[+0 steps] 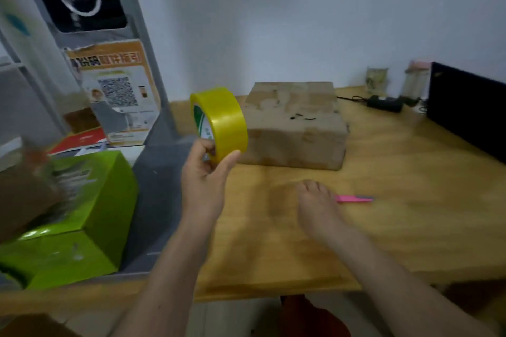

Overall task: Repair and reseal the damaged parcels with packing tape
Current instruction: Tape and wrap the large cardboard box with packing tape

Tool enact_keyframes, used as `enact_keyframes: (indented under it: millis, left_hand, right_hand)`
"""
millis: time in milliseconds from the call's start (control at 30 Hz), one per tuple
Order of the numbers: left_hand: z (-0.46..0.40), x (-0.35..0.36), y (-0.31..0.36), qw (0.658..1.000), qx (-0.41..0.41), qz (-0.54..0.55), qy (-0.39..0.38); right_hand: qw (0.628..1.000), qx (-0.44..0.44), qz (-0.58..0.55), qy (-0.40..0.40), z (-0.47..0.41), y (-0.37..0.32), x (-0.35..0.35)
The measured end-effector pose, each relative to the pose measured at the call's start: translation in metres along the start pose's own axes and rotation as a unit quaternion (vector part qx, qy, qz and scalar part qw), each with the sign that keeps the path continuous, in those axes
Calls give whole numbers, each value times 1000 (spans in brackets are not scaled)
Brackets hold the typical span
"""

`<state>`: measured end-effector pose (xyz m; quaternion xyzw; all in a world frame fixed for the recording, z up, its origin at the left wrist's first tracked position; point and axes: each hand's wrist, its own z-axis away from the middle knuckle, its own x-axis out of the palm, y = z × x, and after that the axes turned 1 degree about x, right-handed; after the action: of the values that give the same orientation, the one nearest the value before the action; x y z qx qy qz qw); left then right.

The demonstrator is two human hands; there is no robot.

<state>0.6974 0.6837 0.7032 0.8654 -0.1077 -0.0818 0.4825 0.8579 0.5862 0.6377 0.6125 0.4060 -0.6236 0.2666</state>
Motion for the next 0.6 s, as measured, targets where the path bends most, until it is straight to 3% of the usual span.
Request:
enact_keyframes:
  millis: [300, 433, 600]
  left_hand:
    - [-1, 103, -19, 996, -51, 61, -27]
    - [-7, 129, -25, 997, -42, 48, -32]
    - [-16, 143, -38, 996, -59, 56, -33]
  right_hand:
    - [997, 33, -31, 55, -20, 112, 8]
    - [996, 74, -37, 28, -35, 151, -4]
    - [988, 97, -112, 53, -56, 148, -14]
